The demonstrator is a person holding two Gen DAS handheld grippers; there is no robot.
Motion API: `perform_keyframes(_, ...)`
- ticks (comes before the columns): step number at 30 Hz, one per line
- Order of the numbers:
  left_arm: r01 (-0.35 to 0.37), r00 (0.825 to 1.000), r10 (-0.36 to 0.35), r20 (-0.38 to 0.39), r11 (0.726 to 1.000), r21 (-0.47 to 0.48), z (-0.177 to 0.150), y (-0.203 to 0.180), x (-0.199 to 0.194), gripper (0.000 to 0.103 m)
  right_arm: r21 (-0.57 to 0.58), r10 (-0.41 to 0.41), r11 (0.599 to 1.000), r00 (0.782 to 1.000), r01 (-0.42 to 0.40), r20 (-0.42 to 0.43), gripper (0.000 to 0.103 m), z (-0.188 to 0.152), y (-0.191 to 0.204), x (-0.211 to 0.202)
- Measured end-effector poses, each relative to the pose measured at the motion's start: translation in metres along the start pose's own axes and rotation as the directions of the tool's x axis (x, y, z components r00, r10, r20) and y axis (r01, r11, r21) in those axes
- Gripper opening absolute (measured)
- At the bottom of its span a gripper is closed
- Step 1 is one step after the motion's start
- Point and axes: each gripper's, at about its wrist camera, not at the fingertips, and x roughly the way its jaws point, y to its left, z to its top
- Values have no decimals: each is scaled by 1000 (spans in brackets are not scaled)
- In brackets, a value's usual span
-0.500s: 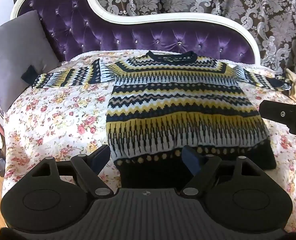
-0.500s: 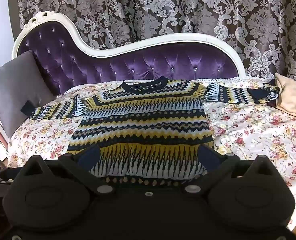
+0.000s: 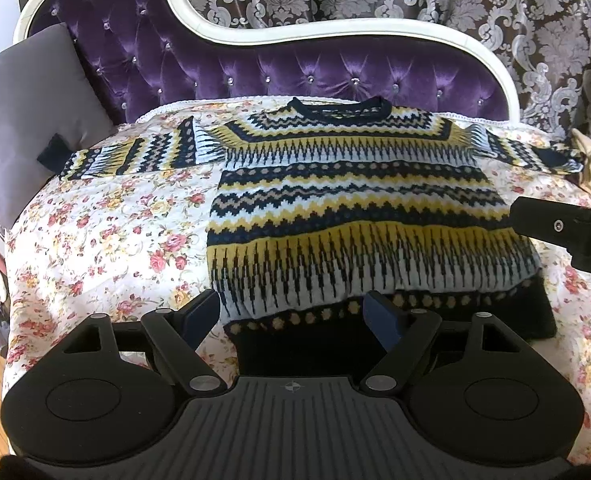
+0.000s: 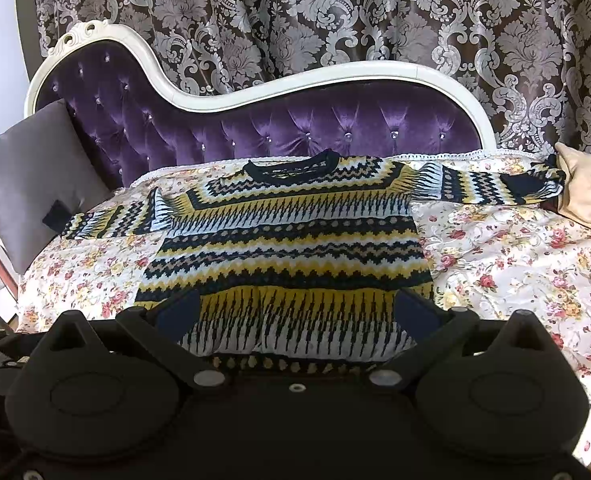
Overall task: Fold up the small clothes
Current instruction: 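Move both grippers toward the spread-out knit sweater, then grasp the sleeve cuff nearest the right gripper and close it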
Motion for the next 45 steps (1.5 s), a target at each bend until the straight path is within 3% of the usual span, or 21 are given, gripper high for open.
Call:
perform_keyframes(15,-10,1000,10,-21,1000,-3,5,1,14,78,1,19,1000,999,-18,-45,103,1,-3,8)
perform_keyframes(23,-15,999,14,-29,1000,-17,17,6,31,78,-42,8,999,1000,-7,29,103,4,-3,23)
perform_keyframes(30,-7,999,6,-34,1000,-29,35,14,60,78,-38,-13,999,999,15,46,102,14,-7,42)
perform_keyframes(40,-35,999,35,-13,999,-41,76,30,122,78,-32,-28,999,999,27,-23,102,31,-21,85)
perform_keyframes(45,-38,999,39,8,997,-68,93,37,156,78,-23,-24,999,1000,23,-15,102,51,-31,107)
